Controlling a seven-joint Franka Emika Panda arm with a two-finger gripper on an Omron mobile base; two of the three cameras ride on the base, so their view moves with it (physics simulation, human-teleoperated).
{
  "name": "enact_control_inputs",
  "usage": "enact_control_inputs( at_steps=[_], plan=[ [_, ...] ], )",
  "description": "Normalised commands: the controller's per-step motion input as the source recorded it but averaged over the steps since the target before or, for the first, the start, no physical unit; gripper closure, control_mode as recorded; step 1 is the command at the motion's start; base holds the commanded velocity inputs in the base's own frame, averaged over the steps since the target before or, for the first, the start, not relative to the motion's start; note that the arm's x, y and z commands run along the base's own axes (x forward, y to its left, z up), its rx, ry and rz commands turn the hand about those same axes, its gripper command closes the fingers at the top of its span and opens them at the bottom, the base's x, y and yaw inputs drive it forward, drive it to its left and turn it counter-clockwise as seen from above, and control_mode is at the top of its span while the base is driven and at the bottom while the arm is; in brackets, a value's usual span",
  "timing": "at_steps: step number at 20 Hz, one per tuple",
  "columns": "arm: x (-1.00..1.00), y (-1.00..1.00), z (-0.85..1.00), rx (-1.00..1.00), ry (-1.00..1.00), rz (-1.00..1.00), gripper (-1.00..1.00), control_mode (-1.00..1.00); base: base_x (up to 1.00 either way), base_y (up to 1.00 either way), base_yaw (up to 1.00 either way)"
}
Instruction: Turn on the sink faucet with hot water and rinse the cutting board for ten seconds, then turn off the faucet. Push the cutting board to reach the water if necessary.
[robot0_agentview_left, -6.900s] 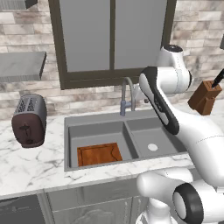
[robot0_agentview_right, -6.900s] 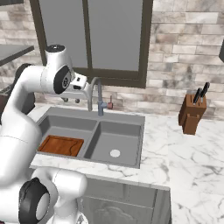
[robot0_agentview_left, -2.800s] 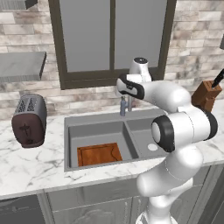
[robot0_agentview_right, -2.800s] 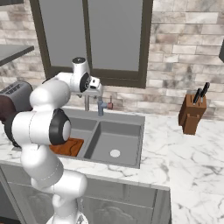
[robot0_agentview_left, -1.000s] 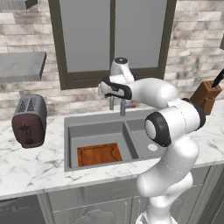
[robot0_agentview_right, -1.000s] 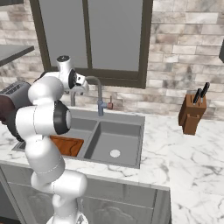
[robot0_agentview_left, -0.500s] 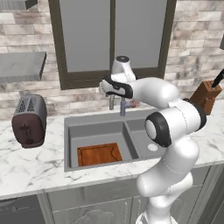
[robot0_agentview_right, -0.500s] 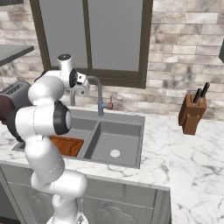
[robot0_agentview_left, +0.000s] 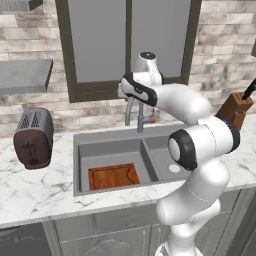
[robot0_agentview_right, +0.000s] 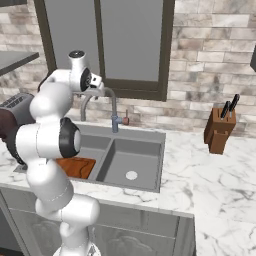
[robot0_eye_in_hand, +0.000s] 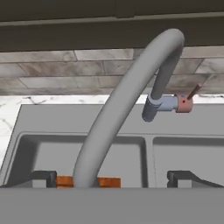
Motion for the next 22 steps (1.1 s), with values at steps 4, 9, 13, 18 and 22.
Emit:
enact_control_inputs(
  at_steps=[4, 9, 13, 18, 22],
  plan=[
    [-0.29, -0.30, 0.42, 0.02, 0.00, 0.00, -1.00, -1.00, 0.00, 0.00, 0.00],
    [-0.47, -0.67, 0.18, 0.03, 0.00, 0.03, -1.00, -1.00, 0.00, 0.00, 0.00],
    [-0.31, -0.81, -0.01, 0.00, -0.05, 0.06, -1.00, -1.00, 0.00, 0.00, 0.00],
    [-0.19, -0.76, -0.21, 0.00, -0.10, 0.08, -1.00, -1.00, 0.00, 0.00, 0.00],
    [-0.02, -0.58, -0.36, 0.00, -0.20, 0.08, -1.00, -1.00, 0.00, 0.00, 0.00]
  ],
)
